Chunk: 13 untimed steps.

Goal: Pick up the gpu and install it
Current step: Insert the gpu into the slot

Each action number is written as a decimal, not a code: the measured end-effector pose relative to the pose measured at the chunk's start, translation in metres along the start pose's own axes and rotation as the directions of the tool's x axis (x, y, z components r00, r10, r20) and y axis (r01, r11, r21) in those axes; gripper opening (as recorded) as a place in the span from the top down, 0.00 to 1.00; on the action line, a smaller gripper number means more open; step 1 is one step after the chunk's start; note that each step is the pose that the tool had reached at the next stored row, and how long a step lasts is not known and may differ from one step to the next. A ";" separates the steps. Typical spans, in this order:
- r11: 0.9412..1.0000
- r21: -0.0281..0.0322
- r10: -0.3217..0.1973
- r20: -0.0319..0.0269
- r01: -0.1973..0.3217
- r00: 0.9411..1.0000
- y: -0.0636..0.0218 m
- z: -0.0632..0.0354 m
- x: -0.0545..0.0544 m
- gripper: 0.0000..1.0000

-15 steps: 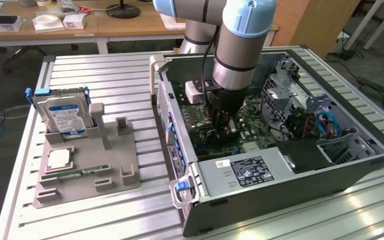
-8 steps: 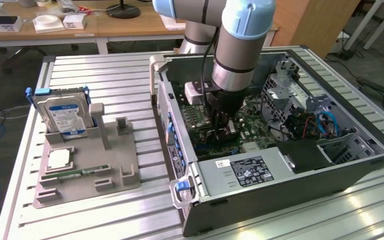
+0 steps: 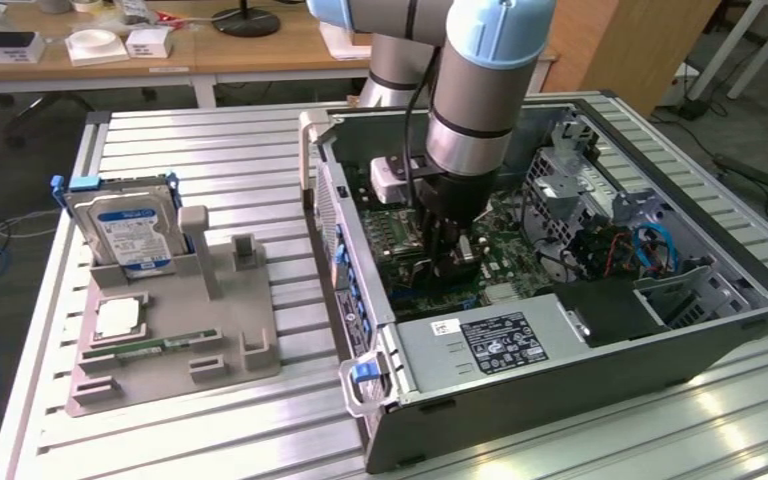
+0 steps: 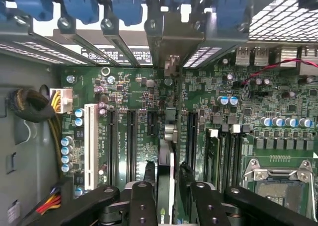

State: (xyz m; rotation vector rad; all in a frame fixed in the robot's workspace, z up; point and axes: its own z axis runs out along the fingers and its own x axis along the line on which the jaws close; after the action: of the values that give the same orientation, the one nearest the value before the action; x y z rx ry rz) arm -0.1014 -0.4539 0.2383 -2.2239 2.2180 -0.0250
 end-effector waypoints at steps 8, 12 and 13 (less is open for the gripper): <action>1.000 0.003 0.000 0.000 0.000 1.000 0.0000 -0.0119 0.000 0.67; 1.000 0.005 0.000 0.000 0.000 1.000 -0.0001 -0.0183 0.000 0.67; 1.000 0.006 0.000 0.000 0.000 1.000 -0.0001 -0.0200 0.000 0.67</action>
State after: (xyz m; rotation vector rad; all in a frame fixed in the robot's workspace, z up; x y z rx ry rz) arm -0.1015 -0.4539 0.2582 -2.2209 2.2153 -0.0313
